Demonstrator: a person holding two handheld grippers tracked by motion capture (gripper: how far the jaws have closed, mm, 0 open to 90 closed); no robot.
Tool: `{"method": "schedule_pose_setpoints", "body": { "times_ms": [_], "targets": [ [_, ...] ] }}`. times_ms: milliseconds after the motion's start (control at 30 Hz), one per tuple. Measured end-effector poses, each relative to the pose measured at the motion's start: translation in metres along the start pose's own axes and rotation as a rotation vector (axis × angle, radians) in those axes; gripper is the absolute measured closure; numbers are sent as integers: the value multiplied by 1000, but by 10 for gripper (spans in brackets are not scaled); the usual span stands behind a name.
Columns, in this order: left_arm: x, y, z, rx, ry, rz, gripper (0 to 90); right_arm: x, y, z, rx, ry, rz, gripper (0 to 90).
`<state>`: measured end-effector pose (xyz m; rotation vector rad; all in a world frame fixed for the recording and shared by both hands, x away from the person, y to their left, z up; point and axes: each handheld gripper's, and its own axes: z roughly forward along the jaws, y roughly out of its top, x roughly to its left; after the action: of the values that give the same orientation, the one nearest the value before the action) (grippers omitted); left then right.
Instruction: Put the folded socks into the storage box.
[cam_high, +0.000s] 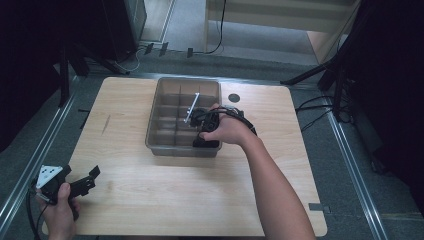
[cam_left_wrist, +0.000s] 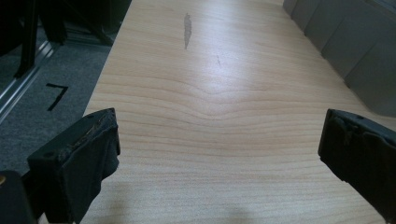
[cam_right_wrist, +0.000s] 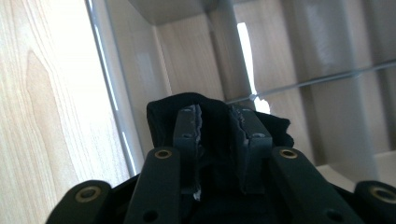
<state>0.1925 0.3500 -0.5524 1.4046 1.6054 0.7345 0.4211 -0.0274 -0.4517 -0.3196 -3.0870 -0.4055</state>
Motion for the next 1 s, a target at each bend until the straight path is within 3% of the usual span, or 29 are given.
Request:
{"method": "schedule_pose_setpoints", "body": {
  "times_ms": [233, 467, 700, 1000],
  "targets": [
    [0, 0, 0, 1, 1, 3, 0, -2, -2, 3, 0, 23, 44, 738],
    [0, 0, 0, 1, -2, 1, 0, -2, -2, 3, 8, 19, 31, 743],
    [0, 0, 0, 4, -3, 0, 0, -5, -4, 4, 6, 44, 59, 738],
    [0, 0, 0, 4, -3, 1, 0, -5, -4, 4, 8, 39, 44, 738]
  ]
}}
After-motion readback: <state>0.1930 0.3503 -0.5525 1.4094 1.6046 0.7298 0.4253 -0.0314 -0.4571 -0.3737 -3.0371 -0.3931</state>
